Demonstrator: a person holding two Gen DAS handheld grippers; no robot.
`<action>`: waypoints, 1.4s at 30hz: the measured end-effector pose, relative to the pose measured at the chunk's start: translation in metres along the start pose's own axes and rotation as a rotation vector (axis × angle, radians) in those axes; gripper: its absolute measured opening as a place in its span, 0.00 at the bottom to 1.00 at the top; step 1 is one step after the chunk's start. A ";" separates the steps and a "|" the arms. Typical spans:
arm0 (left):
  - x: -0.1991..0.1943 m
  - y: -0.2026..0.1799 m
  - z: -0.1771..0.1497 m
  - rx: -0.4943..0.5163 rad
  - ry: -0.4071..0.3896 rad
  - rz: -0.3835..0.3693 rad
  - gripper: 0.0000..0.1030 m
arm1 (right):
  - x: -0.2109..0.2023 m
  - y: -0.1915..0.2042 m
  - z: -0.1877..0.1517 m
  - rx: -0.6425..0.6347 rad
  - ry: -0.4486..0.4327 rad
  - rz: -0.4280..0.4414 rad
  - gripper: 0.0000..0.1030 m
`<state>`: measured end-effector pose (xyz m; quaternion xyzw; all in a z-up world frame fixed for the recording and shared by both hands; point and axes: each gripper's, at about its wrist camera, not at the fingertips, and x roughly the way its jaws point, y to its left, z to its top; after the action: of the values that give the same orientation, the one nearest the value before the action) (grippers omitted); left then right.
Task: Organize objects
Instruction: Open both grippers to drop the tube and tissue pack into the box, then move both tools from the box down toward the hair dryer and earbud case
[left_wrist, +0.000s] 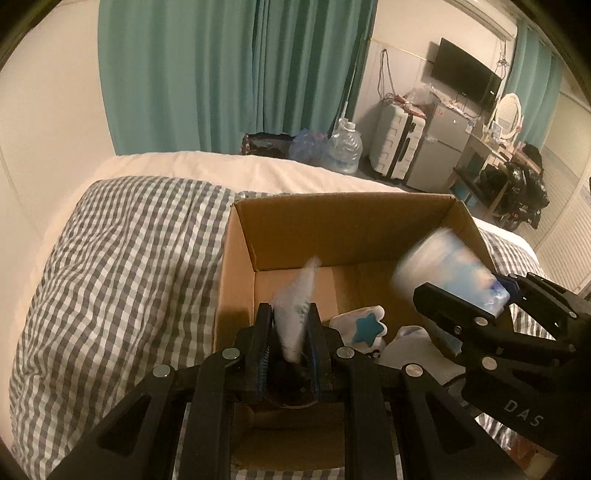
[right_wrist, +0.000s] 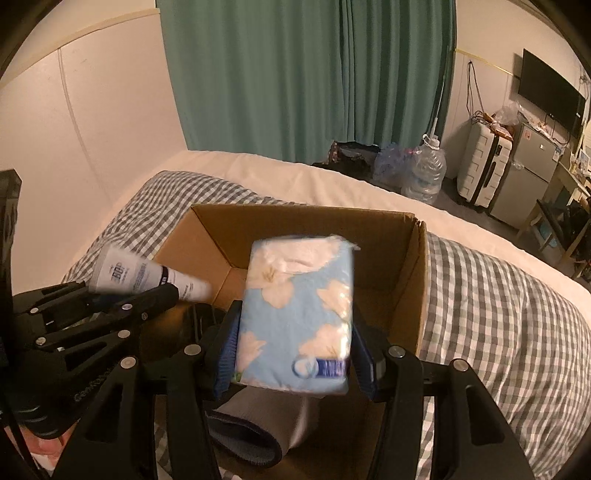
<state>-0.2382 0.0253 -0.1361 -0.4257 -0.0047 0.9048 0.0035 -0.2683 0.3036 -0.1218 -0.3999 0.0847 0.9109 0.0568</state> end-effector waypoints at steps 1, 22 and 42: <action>-0.001 0.000 -0.001 -0.001 -0.001 -0.002 0.19 | -0.001 0.001 -0.001 0.001 -0.003 0.000 0.58; -0.106 -0.003 0.004 0.063 -0.168 0.026 0.71 | -0.091 -0.003 0.014 0.096 -0.171 -0.034 0.88; -0.212 0.002 -0.039 0.079 -0.266 0.063 0.83 | -0.198 0.030 -0.020 0.008 -0.298 -0.074 0.98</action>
<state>-0.0731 0.0211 0.0023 -0.3017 0.0439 0.9524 -0.0089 -0.1254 0.2627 0.0146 -0.2627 0.0640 0.9571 0.1038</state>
